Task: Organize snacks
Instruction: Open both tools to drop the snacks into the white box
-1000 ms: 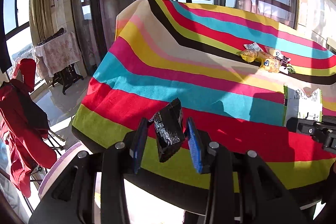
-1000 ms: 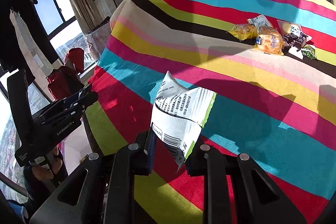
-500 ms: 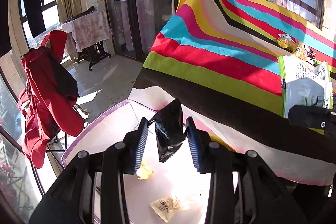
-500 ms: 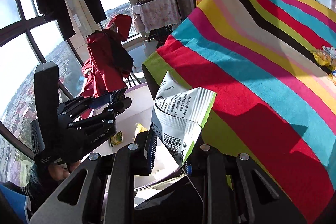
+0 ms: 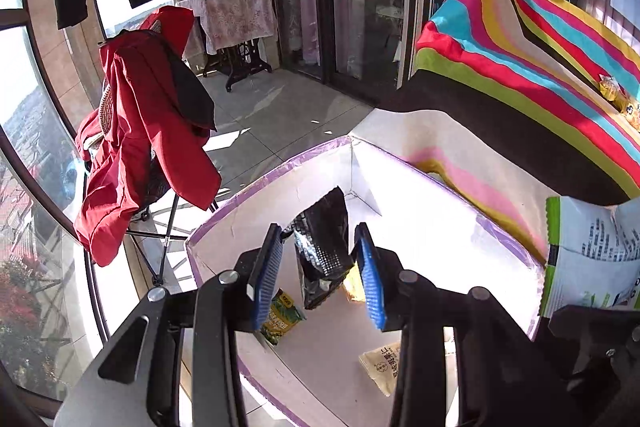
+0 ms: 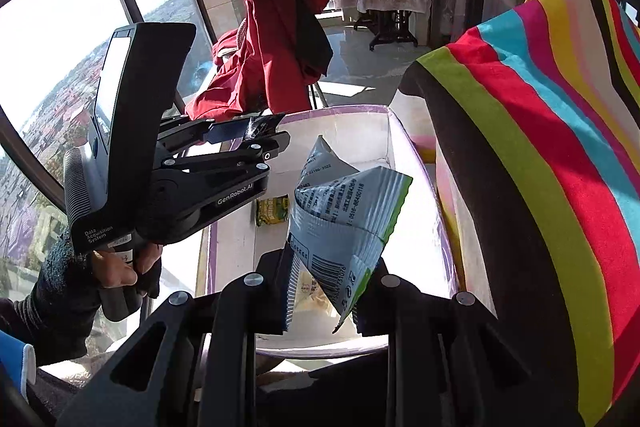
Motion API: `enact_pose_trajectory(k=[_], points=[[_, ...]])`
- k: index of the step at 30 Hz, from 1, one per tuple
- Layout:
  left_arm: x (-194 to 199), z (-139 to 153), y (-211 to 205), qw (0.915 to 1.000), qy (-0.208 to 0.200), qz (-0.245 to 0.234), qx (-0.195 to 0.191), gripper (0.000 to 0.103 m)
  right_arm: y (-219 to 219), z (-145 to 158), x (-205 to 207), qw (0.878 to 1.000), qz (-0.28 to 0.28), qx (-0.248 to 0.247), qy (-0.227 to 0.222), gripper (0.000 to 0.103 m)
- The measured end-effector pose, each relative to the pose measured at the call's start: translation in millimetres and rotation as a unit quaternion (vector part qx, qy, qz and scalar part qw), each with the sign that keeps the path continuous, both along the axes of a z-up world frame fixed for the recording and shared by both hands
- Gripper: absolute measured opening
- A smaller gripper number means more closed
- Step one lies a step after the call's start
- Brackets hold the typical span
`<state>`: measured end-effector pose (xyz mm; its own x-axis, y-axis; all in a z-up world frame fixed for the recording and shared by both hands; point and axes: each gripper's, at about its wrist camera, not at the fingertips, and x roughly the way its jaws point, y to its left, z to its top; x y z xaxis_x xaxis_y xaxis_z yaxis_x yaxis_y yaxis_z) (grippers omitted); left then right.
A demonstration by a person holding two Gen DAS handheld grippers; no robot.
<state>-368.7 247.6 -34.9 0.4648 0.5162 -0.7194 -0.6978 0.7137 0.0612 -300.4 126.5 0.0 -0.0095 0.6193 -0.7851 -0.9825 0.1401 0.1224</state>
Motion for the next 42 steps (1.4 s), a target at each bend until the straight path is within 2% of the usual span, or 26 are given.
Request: enact_pose_trajectory(k=[2,5,6,7,8,9,10,12,17,22,25,28,30,32,36,37,39,42], points=[[-4.5,0.7,2.9,1.0,-0.001,0.008,0.003,0.043,2.7,-2.5,-4.3,1.0,0.007,-0.001,-0.002,0.024],[-4.8,2.3,4.9,0.9996,0.006,0.018,0.02,0.054,3.9,-5.4,-7.5,1.0,0.014,-0.001,-0.003,0.026],[-4.1,2.9,4.6,0.9993,0.01,0.022,0.029,0.064,2.9,-5.7,-7.6,1.0,0.014,0.001,-0.001,0.027],[-3.4,4.0,3.7,0.9988,0.012,0.028,0.039,0.073,1.8,-5.4,-6.4,1.0,0.011,0.003,0.001,0.034],[-3.5,5.3,2.8,0.9983,0.01,0.033,0.048,0.089,0.5,-4.9,-4.3,1.0,0.004,0.007,0.005,0.057],[-3.2,7.0,2.0,0.9978,0.008,0.035,0.056,0.096,-1.8,-3.5,-0.5,1.0,-0.002,0.016,0.01,0.066],[-2.5,8.6,0.4,0.9973,0.008,0.036,0.063,0.097,-4.8,-2.3,1.4,1.0,-0.004,0.021,0.014,0.07],[-0.7,9.6,-2.0,0.997,0.011,0.033,0.069,0.1,-6.8,-1.2,5.8,1.0,-0.012,0.022,0.016,0.07],[8.1,9.1,-7.5,0.9967,0.019,0.025,0.075,0.101,-17.6,0.6,18.0,0.998,-0.035,0.031,0.029,0.07],[15.7,13.3,-14.5,0.9972,0.015,0.012,0.072,0.101,-38.8,15.2,26.6,0.997,-0.052,0.054,0.016,0.073],[26.9,21.2,-23.9,0.9975,0.005,-0.012,0.069,0.101,-63.0,35.9,34.3,0.994,-0.07,0.088,0.004,0.08],[48.2,33.5,-41.0,0.9962,-0.006,-0.065,0.057,0.101,-92.5,55.2,48.2,0.988,-0.1,0.117,-0.011,0.087],[69.0,43.0,-57.8,0.9926,-0.015,-0.114,0.038,0.101,-115.2,65.5,60.2,0.983,-0.128,0.132,-0.024,0.087],[93.3,54.9,-77.4,0.9854,-0.031,-0.167,0.012,0.101,-141.6,71.6,76.1,0.975,-0.166,0.143,-0.033,0.087],[156.9,79.8,-120.5,0.9602,-0.057,-0.269,-0.048,0.101,-200.8,79.4,112.2,0.952,-0.256,0.164,-0.031,0.087],[176.6,85.1,-133.3,0.9543,-0.062,-0.286,-0.061,0.101,-217.7,80.7,122.7,0.944,-0.284,0.168,-0.031,0.087],[213.1,92.8,-155.1,0.9482,-0.07,-0.302,-0.071,0.101,-250.8,81.0,144.7,0.924,-0.339,0.174,-0.027,0.087],[276.4,95.2,-196.0,0.936,-0.072,-0.334,-0.083,0.101,-299.5,77.7,178.9,0.893,-0.411,0.184,0.001,0.087]])
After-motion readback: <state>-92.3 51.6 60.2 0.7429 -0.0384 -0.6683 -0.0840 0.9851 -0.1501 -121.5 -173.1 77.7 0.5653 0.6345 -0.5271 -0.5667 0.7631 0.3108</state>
